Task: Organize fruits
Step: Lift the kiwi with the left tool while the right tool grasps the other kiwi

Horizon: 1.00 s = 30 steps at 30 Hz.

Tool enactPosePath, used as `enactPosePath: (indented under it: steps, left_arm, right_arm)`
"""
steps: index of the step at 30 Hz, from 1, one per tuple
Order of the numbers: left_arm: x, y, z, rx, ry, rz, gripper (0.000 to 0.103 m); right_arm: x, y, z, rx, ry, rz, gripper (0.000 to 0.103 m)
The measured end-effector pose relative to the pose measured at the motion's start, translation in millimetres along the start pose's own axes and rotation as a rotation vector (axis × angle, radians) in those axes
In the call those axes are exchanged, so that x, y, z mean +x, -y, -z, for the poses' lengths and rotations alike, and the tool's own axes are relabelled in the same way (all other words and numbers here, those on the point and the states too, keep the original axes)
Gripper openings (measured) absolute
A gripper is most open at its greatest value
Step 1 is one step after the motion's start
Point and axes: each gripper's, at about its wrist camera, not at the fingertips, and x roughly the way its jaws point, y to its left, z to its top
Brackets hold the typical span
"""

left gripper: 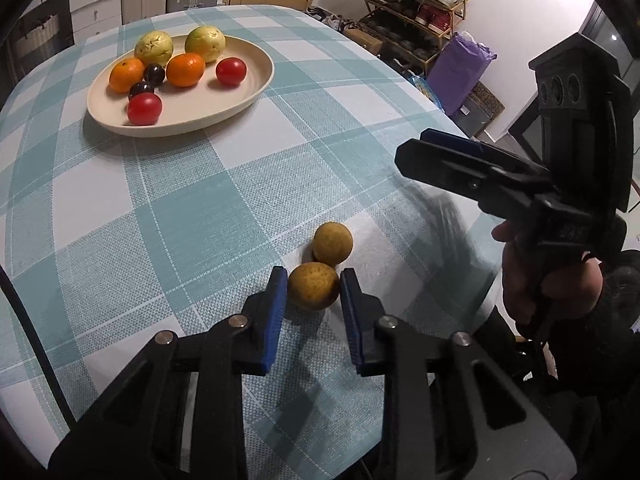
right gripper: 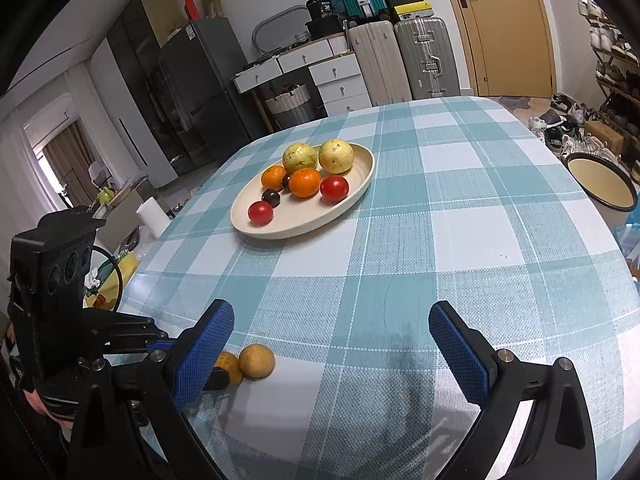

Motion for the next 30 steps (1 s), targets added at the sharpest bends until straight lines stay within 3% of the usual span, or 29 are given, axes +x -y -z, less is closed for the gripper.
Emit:
enactPosePath:
  steps: [10,25,30]
  left_arm:
    - [-17.2,-9.9,-1.1,-0.035,0.046,0.002,0.024]
    - [-46.0,-59.5,2.5,-0.173,0.117,-0.03,0.024]
    - [-50.1,-65.2,3.3,-0.2,0.136,-0.04,0.024]
  right_arm:
    - [1.4,-3.8,2.0,-0.004,-0.011,-0.016,0.1]
    - [15.2,-27.5,25.9,-0.047,-0.078,-0.09,0.1]
    - [24.3,-41.1,30.2,-0.083,-0.115,-0.117,0.085]
